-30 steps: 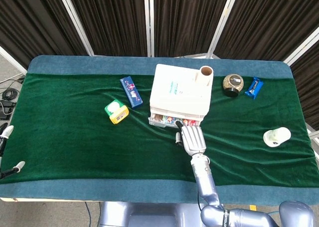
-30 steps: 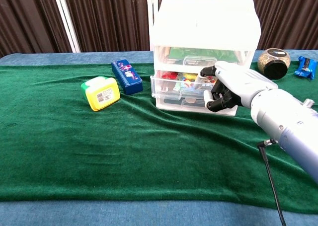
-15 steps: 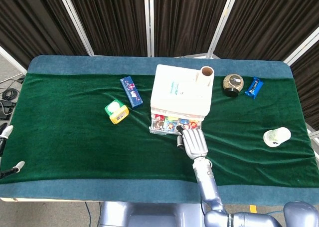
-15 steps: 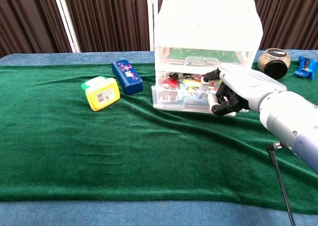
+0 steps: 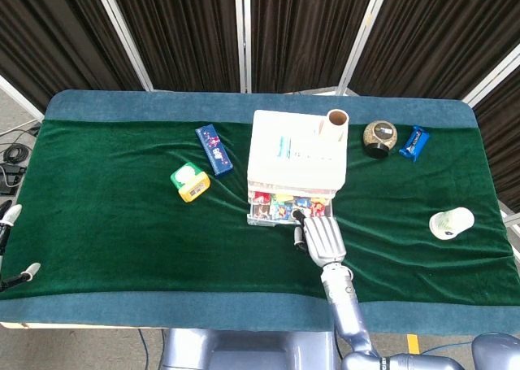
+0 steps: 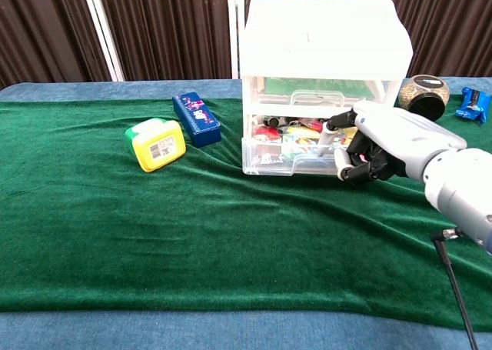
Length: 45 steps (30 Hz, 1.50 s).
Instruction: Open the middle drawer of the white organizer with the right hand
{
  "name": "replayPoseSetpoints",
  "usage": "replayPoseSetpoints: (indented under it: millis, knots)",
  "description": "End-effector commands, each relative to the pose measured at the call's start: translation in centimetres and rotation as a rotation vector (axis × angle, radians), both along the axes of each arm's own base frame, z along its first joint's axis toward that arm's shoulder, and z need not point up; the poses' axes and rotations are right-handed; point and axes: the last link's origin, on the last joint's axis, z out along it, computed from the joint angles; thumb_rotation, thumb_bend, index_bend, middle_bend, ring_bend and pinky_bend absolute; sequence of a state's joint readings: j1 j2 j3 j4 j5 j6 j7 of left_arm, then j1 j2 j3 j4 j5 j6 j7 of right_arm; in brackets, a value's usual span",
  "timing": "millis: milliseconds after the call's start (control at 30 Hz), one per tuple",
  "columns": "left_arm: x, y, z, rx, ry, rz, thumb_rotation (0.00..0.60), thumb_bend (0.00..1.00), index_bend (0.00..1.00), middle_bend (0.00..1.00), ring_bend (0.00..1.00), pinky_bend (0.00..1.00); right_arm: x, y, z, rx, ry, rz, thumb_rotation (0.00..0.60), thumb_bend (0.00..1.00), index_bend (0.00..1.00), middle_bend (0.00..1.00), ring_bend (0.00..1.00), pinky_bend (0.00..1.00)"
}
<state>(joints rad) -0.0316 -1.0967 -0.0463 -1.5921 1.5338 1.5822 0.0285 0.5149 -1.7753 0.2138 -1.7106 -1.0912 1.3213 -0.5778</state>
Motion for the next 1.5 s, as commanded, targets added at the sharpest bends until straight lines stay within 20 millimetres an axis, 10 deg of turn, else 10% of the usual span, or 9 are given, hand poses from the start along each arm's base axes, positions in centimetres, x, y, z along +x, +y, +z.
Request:
replayPoseSetpoints:
  millis: [33, 1500]
  knots:
    - [0.0, 0.0, 0.0, 0.0, 0.001, 0.001, 0.6, 0.08, 0.0, 0.0, 0.0, 0.0, 0.0, 0.4, 0.2, 0.001, -0.002, 0.007, 0.6, 0.62, 0.51, 0.92, 0.96, 0.84]
    - [0.0, 0.0, 0.0, -0.004, 0.001, 0.002, 0.6, 0.08, 0.0, 0.0, 0.0, 0.0, -1.0, 1.6, 1.3, 0.002, 0.055, -0.001, 0.6, 0.63, 0.57, 0.93, 0.96, 0.84]
